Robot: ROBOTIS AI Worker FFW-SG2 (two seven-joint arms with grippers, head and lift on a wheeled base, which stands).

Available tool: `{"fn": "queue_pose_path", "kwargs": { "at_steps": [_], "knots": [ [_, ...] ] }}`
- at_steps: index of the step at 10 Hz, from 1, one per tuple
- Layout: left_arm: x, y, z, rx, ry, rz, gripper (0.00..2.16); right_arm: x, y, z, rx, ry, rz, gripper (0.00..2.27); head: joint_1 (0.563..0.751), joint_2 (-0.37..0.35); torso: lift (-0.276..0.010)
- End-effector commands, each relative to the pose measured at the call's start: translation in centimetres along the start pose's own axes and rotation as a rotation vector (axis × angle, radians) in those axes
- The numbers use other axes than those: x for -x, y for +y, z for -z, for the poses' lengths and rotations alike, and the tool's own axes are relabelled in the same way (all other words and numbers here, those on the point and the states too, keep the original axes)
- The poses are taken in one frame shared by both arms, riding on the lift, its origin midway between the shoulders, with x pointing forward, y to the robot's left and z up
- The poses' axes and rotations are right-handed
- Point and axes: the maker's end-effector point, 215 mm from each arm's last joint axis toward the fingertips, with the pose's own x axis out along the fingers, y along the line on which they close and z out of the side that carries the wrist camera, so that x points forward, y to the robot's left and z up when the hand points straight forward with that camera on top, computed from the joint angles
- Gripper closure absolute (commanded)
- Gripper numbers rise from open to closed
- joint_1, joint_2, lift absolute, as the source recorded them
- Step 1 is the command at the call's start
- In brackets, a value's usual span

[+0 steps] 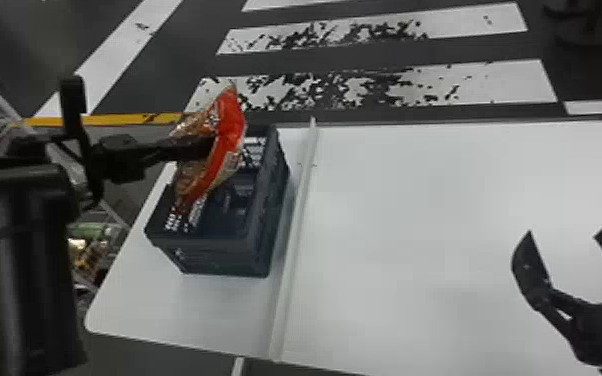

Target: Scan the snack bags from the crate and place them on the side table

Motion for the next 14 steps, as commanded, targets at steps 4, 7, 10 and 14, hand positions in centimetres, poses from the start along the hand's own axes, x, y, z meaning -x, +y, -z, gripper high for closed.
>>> {"fn": "queue_pose_path", "kwargs": {
  "at_steps": [4, 7, 10, 14],
  "knots": [
    [-2.7, -11.1, -6.4, 0.036, -0.116, 0.079, 2.14, -0.2, -0.1, -0.1, 0.004, 0.001, 0.002, 0.06, 0.695, 0.156, -0.094],
    [-10.2, -21.2, -4.3, 0.073, -0.087, 0.199, 2.14, -0.1, -0.1, -0.2, 0.002, -0.004, 0.008, 0.06, 0.695, 0.028, -0.094],
    [-16.6, -27.6, 1.2, 0.076, 0.054, 0.246, 2.14, 0.3, -0.5, -0.4, 0.006, -0.009, 0.017, 0.06, 0.695, -0.101, -0.094],
    [-22.1, -33.1, 8.6, 0.102, 0.177, 0.317, 2.10, 0.5, -0.7, -0.4, 0.003, -0.009, 0.027, 0.06, 0.695, -0.224, -0.094]
  ]
}}
